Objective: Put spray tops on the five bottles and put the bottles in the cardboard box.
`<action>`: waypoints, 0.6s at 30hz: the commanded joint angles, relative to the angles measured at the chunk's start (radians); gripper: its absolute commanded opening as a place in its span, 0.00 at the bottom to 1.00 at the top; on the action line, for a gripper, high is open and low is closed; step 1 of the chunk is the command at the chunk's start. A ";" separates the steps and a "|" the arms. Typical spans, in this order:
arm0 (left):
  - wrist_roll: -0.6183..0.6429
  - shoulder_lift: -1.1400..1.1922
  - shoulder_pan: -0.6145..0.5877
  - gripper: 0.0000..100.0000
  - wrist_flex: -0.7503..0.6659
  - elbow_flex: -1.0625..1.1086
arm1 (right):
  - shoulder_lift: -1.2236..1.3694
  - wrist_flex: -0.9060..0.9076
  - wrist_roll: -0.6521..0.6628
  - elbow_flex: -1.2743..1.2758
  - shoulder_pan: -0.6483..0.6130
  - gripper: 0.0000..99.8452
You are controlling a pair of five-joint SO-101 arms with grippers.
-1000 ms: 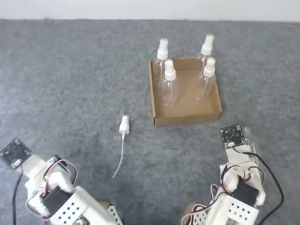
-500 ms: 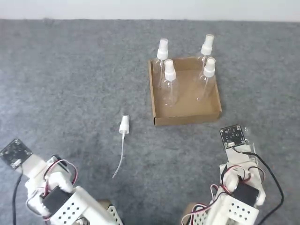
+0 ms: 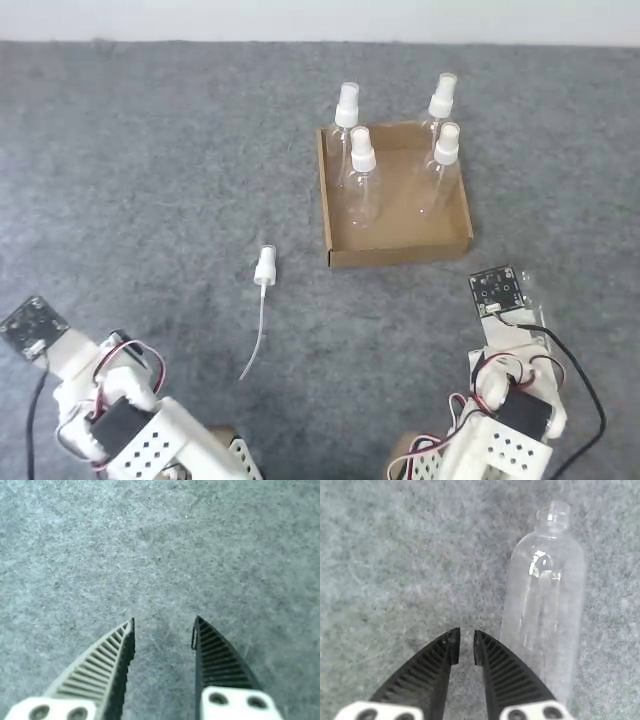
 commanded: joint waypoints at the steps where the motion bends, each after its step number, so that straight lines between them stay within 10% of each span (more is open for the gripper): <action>1: 0.003 -0.020 -0.002 0.17 0.005 -0.007 | -0.002 0.018 -0.002 0.020 0.007 0.01; 18: 0.000 -0.020 0.038 0.17 0.005 -0.007 | -0.002 0.018 -0.002 0.020 0.007 0.01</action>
